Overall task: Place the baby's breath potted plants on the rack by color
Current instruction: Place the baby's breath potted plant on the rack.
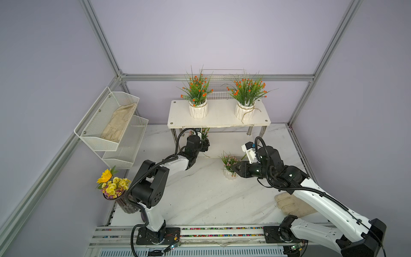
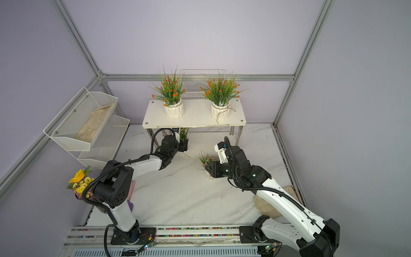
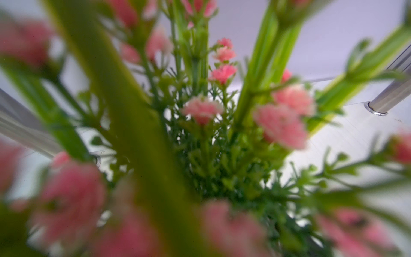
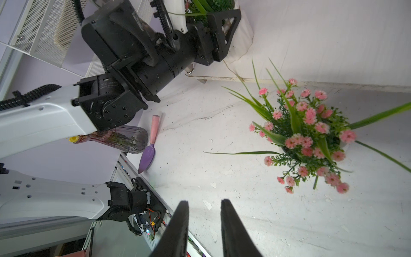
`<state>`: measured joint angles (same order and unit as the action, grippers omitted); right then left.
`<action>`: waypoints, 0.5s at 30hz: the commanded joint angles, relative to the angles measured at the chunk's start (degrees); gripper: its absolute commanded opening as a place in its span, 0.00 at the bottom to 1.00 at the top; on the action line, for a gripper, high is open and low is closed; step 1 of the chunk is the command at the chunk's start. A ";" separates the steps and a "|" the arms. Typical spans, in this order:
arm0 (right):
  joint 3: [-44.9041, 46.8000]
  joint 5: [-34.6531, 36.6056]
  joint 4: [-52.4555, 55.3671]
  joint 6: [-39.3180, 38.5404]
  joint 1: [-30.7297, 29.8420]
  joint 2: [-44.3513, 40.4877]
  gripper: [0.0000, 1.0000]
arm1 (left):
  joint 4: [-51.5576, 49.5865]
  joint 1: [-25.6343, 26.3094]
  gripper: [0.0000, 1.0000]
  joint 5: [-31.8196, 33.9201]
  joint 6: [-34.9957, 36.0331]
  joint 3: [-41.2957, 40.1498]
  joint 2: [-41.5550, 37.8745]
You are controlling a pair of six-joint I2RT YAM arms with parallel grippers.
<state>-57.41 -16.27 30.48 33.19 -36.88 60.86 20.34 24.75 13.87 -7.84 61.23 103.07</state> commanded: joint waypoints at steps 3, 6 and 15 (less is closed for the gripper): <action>0.15 0.89 -0.06 0.10 0.41 -0.96 0.31 | 4.07 -0.44 0.86 0.24 0.44 2.50 -2.55; 0.23 1.02 -0.07 -0.05 0.54 -0.96 0.33 | 3.32 -0.43 0.91 -0.46 0.54 2.03 -3.95; 0.48 1.33 -0.02 -0.23 0.67 -1.44 0.35 | 0.51 -0.26 0.96 -1.58 0.61 1.43 -7.80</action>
<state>-57.28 -15.90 30.48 33.17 -36.60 60.80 19.70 24.75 13.15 -7.25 61.23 99.72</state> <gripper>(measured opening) 0.348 0.955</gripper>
